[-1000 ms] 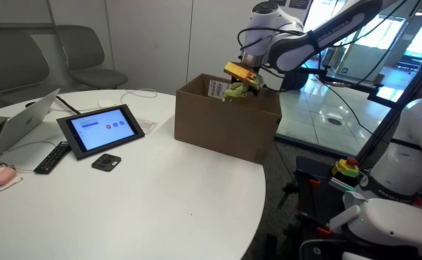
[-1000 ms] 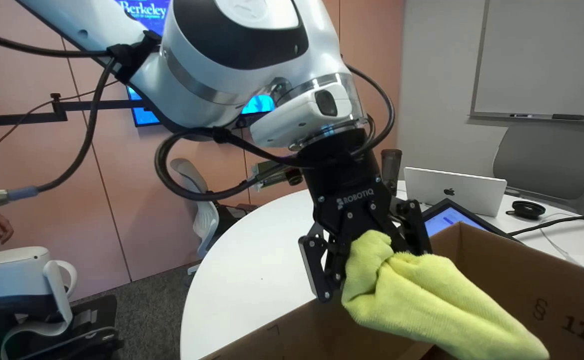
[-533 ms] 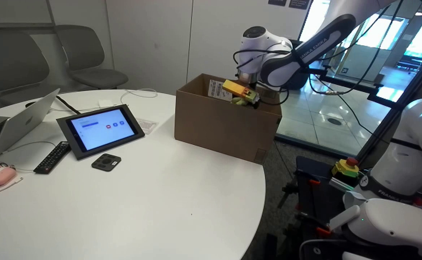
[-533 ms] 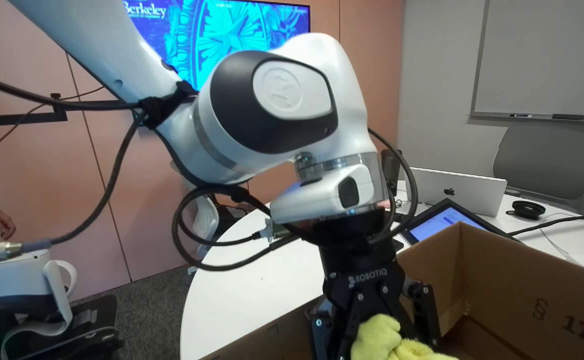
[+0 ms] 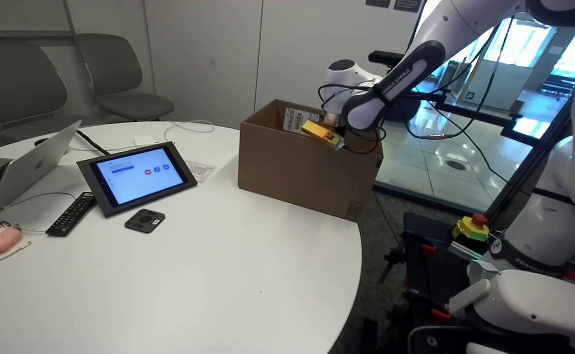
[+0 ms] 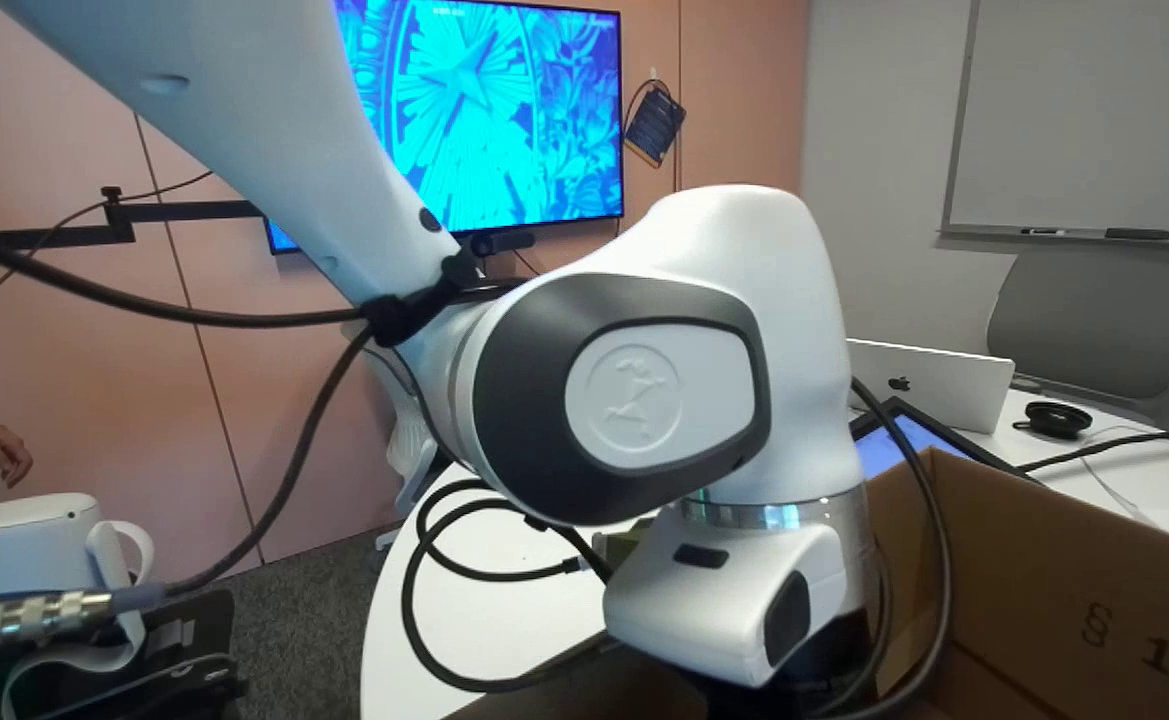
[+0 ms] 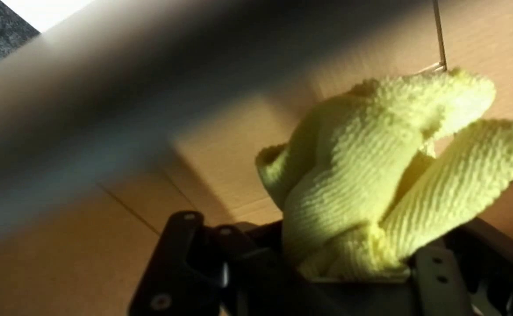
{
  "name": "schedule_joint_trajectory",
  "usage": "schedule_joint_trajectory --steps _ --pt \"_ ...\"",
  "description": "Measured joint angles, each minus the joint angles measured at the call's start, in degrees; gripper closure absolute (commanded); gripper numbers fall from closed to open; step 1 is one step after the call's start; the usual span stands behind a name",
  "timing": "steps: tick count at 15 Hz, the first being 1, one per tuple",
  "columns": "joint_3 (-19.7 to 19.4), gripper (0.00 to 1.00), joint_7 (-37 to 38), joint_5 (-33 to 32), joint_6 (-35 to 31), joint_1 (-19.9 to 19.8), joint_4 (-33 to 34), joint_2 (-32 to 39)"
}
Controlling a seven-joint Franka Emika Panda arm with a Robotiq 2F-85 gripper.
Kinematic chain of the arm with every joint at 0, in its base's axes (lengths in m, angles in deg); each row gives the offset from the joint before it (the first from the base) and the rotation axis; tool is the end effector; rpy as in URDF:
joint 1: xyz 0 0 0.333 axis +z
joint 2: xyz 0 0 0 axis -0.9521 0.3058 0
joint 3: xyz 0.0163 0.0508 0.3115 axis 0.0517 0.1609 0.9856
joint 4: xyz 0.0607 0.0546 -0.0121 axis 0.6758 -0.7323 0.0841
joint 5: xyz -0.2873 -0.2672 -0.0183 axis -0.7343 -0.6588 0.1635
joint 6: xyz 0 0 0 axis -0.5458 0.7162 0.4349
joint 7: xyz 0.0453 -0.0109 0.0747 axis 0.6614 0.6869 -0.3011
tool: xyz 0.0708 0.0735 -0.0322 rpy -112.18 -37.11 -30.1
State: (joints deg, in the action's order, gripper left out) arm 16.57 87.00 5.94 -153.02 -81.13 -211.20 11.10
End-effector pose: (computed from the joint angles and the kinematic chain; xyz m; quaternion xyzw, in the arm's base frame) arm 0.5353 -0.2139 0.2411 0.5539 -0.8150 0.1230 0.1173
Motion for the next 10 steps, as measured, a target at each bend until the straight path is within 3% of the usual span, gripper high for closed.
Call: schedule_joint_trajectory --steps 1,3,4,10 --pt "-0.3 0.74 -1.4 2.0 -0.6 -0.3 0.4 0.4" --pt "-0.6 0.71 -4.3 5.9 -2.1 -0.9 1.0 1.3" --pt "-0.6 0.65 -6.2 7.9 -3.0 -1.2 1.3 1.7" --pt "-0.6 0.18 -16.3 15.6 -6.3 -1.5 2.1 2.7"
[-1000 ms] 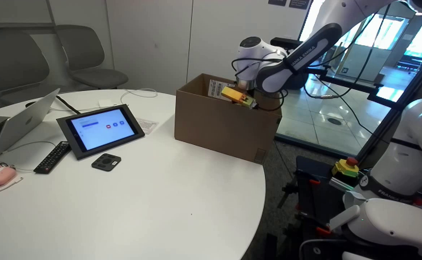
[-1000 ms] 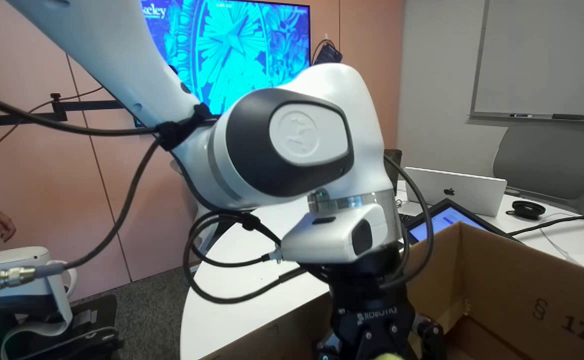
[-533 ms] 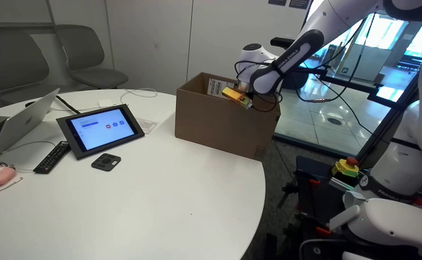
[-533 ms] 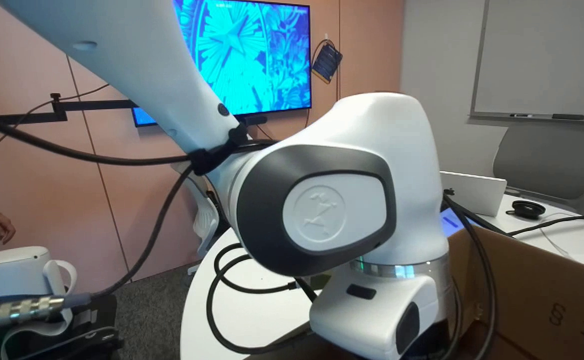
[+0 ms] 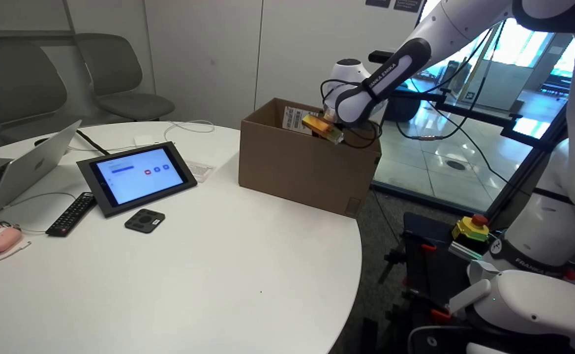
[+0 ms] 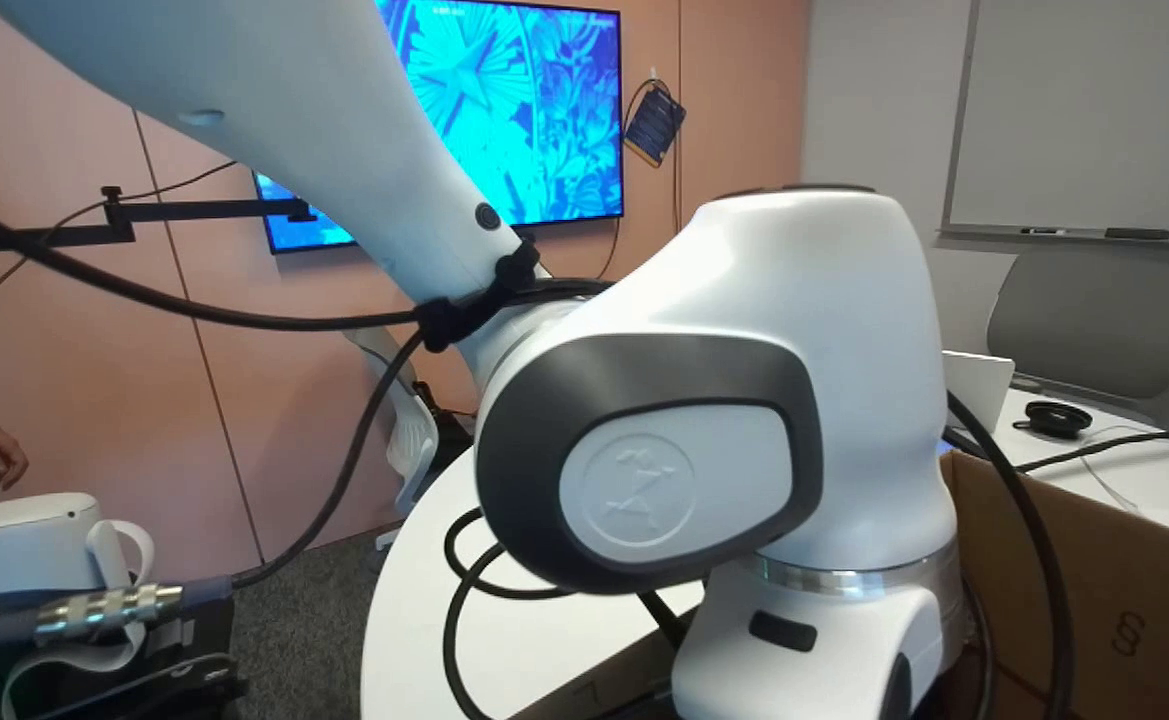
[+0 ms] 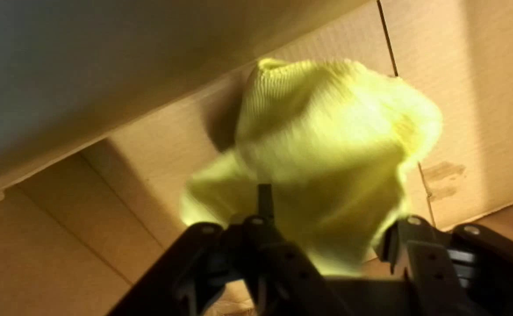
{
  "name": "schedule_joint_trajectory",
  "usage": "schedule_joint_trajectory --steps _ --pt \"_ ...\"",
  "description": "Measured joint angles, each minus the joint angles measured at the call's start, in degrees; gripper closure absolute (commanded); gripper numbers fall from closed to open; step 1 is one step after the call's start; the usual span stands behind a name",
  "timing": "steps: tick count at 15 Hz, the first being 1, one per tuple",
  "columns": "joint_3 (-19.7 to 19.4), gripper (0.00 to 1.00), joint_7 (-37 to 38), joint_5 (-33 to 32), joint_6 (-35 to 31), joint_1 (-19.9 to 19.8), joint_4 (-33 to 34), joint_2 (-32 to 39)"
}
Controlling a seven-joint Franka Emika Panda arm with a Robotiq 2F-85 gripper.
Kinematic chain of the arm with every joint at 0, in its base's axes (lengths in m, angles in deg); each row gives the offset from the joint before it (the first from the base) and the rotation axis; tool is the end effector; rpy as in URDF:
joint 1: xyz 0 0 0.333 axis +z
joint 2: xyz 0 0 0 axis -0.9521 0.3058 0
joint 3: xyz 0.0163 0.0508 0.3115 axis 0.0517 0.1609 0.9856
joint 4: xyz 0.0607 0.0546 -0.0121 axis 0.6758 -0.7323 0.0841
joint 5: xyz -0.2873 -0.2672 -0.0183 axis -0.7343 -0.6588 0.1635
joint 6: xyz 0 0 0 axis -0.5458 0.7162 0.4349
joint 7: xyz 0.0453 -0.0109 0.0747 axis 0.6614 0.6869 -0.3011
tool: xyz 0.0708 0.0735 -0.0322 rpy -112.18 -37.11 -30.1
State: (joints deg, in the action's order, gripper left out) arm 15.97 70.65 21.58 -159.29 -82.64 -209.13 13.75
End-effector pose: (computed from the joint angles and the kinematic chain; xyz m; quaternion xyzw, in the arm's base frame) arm 0.5461 -0.2398 0.2400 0.5758 -0.8101 0.1025 0.0411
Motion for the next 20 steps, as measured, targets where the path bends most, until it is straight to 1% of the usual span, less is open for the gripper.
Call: schedule_joint_trajectory --steps 2,3,5,7,10,12,15,18,20 --pt "-0.1 0.02 -1.9 0.3 -0.2 0.3 0.3 -0.3" --pt "-0.2 0.00 -2.5 0.3 -0.2 0.7 0.3 -0.7" --pt "-1.2 0.00 -3.1 -0.5 -0.2 2.3 0.4 -2.3" --pt "-2.6 0.00 -3.1 -2.9 -0.1 4.5 0.1 -4.9" --pt "-4.0 0.00 -2.3 -9.1 0.1 7.6 -1.0 -10.1" --pt "-3.7 0.00 -2.1 -13.8 0.3 9.2 -2.3 -13.9" --pt "-0.8 0.00 -3.5 -18.9 0.9 10.4 -5.5 -19.7" --pt "4.1 0.00 -8.5 -19.3 1.4 10.6 -9.2 -25.3" --pt "7.1 0.00 -13.5 -17.9 1.9 10.7 -11.7 -28.5"
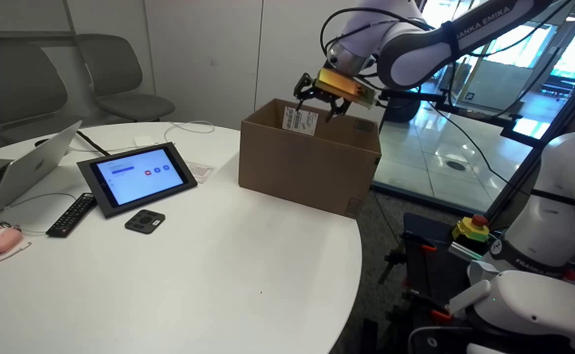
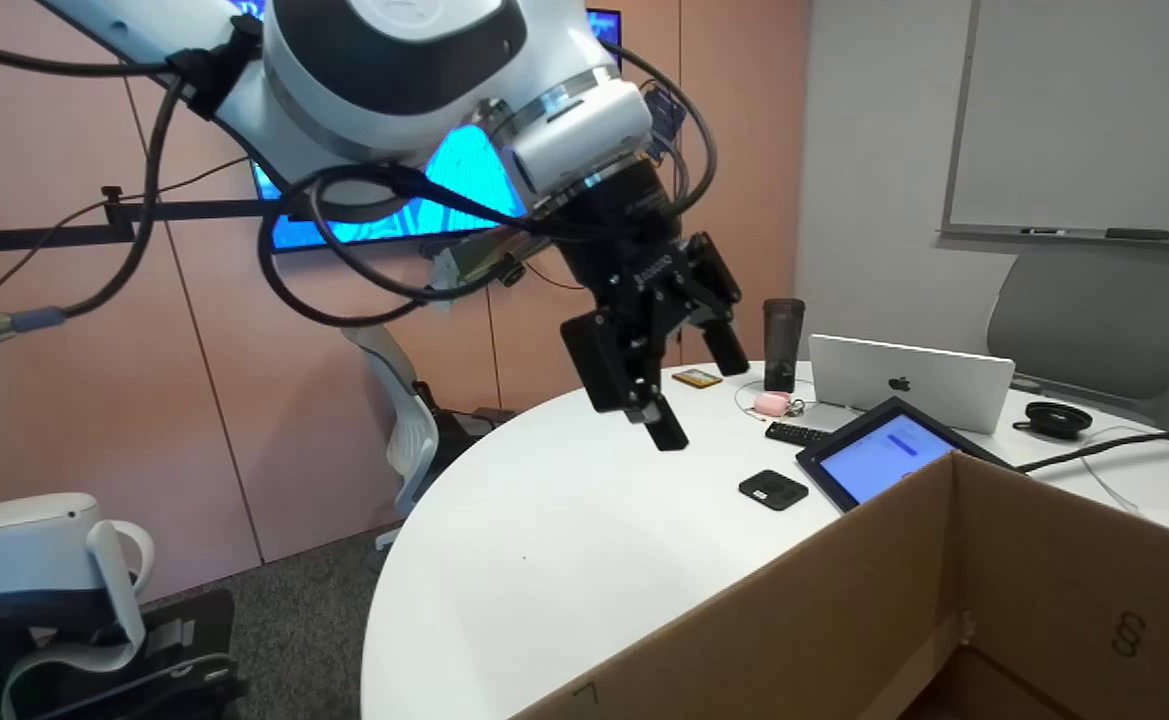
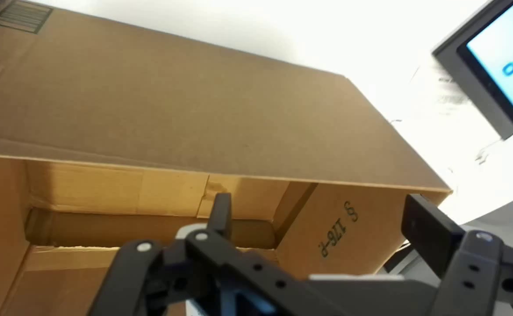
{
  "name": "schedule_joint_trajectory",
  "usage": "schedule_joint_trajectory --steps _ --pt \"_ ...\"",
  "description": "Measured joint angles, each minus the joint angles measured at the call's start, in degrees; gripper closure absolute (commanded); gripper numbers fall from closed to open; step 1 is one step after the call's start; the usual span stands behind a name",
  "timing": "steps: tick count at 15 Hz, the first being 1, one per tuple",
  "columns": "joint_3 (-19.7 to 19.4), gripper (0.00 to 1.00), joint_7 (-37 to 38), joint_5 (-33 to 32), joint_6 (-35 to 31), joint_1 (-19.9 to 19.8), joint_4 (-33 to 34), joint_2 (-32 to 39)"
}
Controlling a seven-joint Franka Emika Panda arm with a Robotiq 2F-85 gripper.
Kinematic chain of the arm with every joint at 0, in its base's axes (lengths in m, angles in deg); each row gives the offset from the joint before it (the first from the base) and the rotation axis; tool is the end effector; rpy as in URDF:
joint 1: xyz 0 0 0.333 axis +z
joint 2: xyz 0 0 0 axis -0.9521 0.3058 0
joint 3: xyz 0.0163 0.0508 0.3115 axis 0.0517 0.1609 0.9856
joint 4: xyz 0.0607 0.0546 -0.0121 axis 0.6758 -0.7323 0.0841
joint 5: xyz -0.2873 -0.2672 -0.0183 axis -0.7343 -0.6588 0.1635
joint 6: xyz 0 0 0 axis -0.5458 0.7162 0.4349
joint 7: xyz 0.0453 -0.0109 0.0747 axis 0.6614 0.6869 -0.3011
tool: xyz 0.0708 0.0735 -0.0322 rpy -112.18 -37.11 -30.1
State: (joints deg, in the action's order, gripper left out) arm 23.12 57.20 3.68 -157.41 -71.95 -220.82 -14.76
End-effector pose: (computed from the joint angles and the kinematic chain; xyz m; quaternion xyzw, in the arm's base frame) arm 0.5289 -0.0522 0.4222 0.8112 -0.5336 0.2388 0.0131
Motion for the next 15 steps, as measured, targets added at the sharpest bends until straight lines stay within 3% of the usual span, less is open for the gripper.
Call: schedule_joint_trajectory --steps 4,7,11,15 --pt "4.5 0.00 -14.8 9.8 2.0 0.9 -4.1 -5.4" --pt "6.0 0.00 -27.3 19.3 7.3 2.5 -5.6 -8.7" --pt "7.1 0.00 -40.6 27.0 20.2 3.5 -5.5 -12.7" --pt "7.9 0.00 -49.4 28.5 35.8 3.5 -4.0 -16.1"
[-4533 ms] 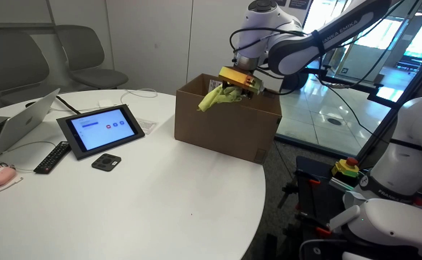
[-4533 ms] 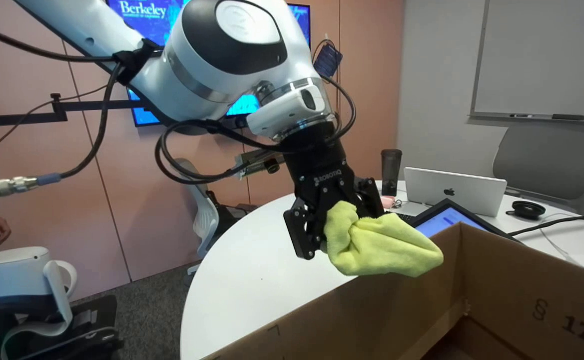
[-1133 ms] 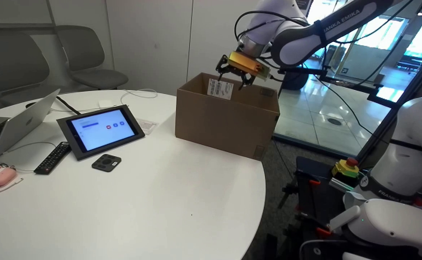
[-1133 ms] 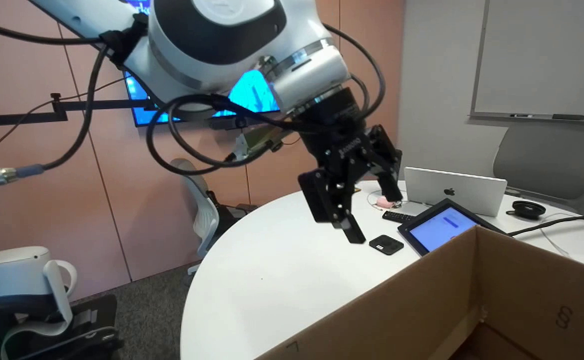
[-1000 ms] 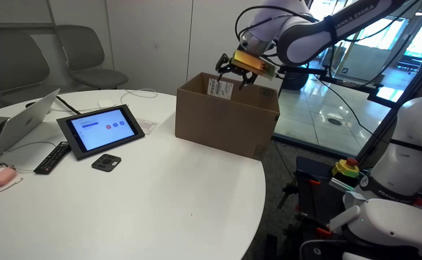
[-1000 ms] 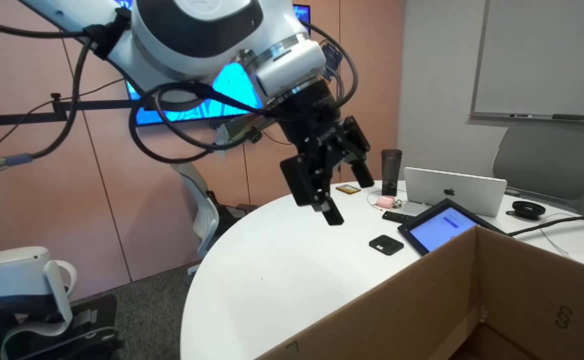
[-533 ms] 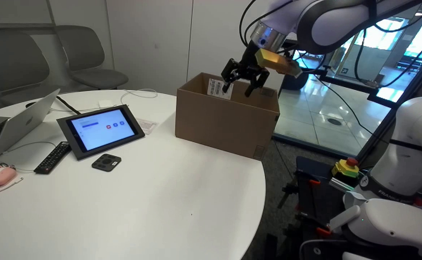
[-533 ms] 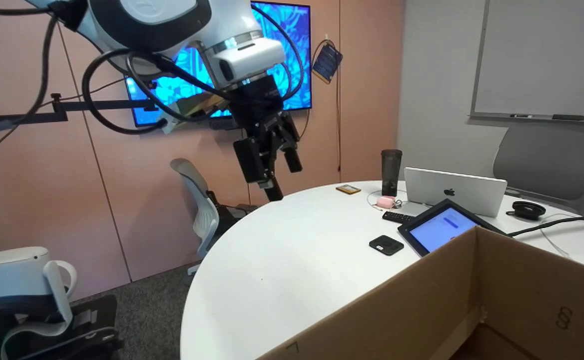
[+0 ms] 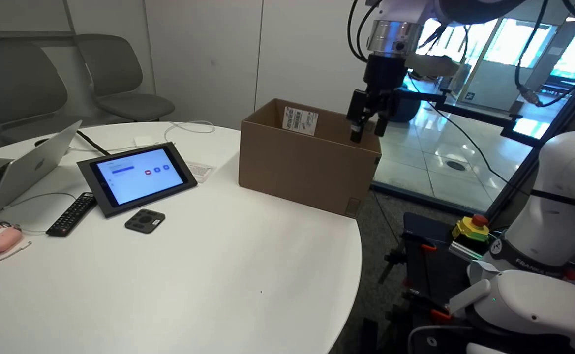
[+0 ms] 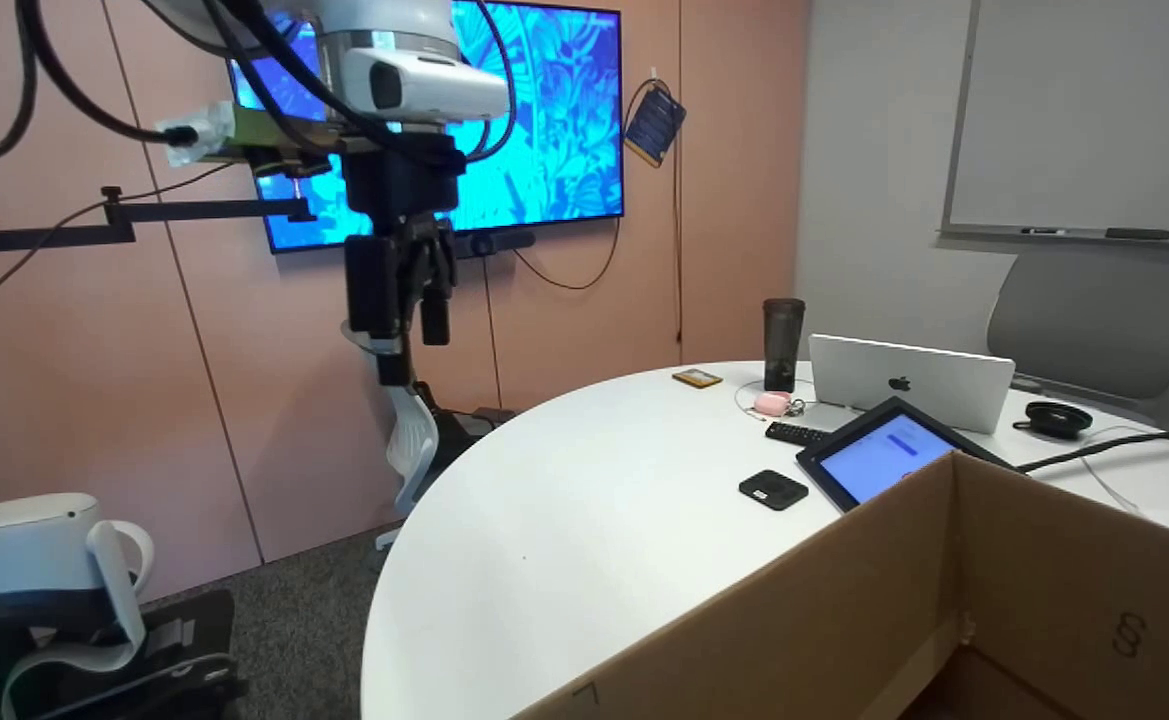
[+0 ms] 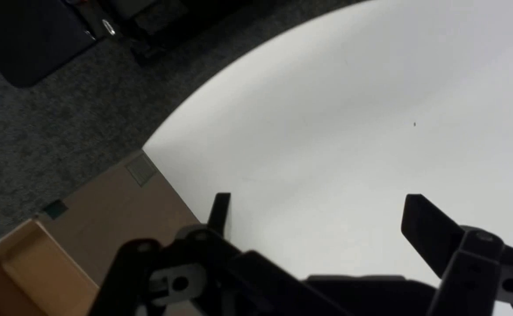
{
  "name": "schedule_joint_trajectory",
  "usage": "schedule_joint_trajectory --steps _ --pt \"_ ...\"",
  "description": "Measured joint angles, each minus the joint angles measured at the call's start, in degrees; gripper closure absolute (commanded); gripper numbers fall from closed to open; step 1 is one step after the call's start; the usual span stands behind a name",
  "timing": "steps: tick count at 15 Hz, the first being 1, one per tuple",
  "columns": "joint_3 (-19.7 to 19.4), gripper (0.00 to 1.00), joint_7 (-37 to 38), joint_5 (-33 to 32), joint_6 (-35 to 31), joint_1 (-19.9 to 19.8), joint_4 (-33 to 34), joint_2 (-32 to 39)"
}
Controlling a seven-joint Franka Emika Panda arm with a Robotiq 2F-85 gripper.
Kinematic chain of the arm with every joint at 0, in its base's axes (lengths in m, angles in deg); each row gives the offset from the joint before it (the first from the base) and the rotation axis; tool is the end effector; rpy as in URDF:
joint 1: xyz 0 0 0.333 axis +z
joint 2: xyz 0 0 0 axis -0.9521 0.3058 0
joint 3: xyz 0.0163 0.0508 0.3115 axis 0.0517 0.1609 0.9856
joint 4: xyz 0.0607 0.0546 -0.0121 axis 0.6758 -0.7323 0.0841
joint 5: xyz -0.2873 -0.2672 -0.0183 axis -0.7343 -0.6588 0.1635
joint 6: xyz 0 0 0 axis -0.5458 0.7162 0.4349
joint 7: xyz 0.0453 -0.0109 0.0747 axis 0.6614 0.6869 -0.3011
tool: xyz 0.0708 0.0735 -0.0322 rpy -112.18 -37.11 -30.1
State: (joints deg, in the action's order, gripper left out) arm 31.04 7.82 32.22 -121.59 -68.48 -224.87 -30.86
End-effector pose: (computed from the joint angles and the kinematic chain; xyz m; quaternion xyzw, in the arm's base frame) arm 0.4285 0.0385 0.4615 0.9720 -0.2342 -0.0201 0.0006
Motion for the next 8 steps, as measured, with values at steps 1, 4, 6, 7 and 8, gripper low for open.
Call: schedule_joint_trajectory --steps 1,4,6,7,8 --pt "0.2 0.00 -1.6 0.0 3.0 0.0 0.5 -0.6" --pt "1.1 0.00 -5.5 0.0 9.3 0.0 2.1 -1.6" --pt "1.6 0.00 -7.3 0.0 11.8 0.0 3.0 -1.8" --pt "1.9 0.00 -8.0 0.0 12.6 0.0 3.4 -1.9" --pt "2.1 0.00 -8.6 0.0 13.0 0.0 3.6 -2.0"
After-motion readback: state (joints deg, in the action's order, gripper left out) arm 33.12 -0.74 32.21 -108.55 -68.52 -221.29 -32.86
